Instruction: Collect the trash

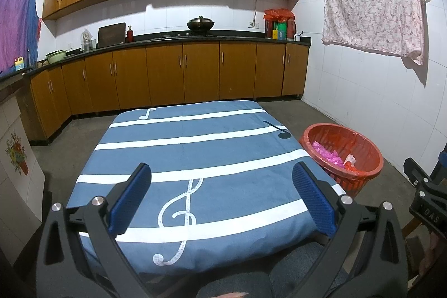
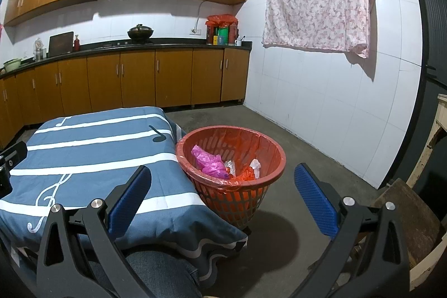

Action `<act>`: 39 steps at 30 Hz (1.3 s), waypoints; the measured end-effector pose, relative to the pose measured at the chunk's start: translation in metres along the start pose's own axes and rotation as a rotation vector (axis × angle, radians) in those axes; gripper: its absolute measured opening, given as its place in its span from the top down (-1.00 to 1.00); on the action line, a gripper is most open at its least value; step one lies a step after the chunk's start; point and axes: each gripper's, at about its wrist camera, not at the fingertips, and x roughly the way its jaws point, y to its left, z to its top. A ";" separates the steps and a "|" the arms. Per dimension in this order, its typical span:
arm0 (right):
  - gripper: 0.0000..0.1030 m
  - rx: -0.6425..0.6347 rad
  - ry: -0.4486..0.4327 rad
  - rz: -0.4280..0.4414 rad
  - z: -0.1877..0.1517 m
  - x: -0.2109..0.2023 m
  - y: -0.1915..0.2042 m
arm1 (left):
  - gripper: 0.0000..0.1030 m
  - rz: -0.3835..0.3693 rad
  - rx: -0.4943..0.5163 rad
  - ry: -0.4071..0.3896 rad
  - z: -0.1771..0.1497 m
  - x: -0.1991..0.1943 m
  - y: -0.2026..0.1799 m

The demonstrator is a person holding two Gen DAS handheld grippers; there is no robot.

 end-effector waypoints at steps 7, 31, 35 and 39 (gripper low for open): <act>-0.97 0.001 0.000 0.000 0.000 0.000 0.000 | -0.92 -0.002 0.000 0.002 0.000 0.000 0.000; -0.97 0.001 0.012 0.000 -0.010 0.000 0.003 | -0.92 -0.002 -0.005 0.011 -0.010 -0.002 -0.007; -0.97 0.001 0.011 0.000 -0.009 0.000 0.003 | -0.92 -0.002 -0.005 0.011 -0.010 -0.002 -0.007; -0.97 0.001 0.013 0.000 -0.008 0.001 0.004 | -0.92 -0.002 -0.005 0.011 -0.010 -0.001 -0.006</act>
